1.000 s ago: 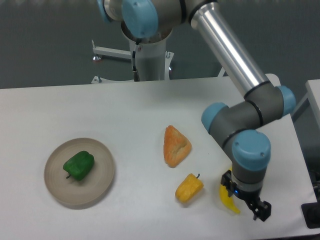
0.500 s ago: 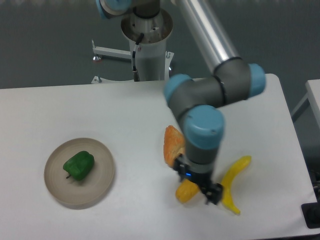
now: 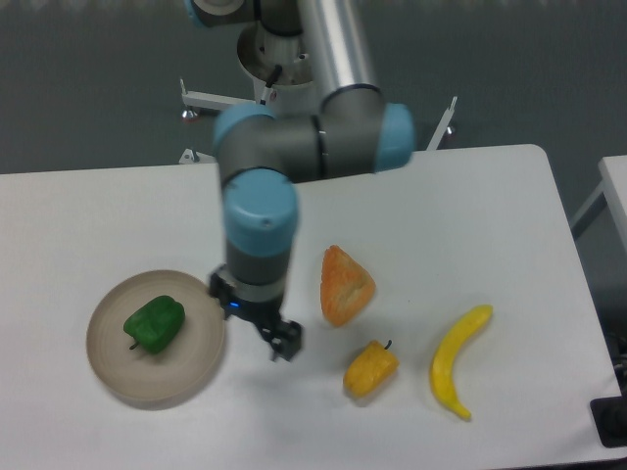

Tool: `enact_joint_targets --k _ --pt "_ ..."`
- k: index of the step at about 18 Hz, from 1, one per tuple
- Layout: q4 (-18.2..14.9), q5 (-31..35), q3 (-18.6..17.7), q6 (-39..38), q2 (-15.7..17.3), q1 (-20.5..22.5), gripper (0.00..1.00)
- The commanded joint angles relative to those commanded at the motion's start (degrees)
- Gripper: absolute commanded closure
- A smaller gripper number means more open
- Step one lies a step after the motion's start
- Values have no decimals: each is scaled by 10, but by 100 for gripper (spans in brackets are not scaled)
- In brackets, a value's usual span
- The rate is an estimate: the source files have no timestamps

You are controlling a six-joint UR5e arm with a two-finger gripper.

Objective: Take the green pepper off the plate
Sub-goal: 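Move the gripper over the plate and lower it onto the green pepper, then close the gripper around the green pepper on the plate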

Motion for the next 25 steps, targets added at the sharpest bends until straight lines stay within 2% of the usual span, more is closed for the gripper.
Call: enact_joint_targets --k 2,5,11,17,25 --pt "5 -3 -33 -19 6 -18 0" --pt "41 -16 -56 -50 1 -33 0" --pt "49 -29 -74 -82 -3 -40 0" --pt "98 -30 -85 -122 -10 -48 0" --pt "99 -30 -92 -124 -10 -54 0"
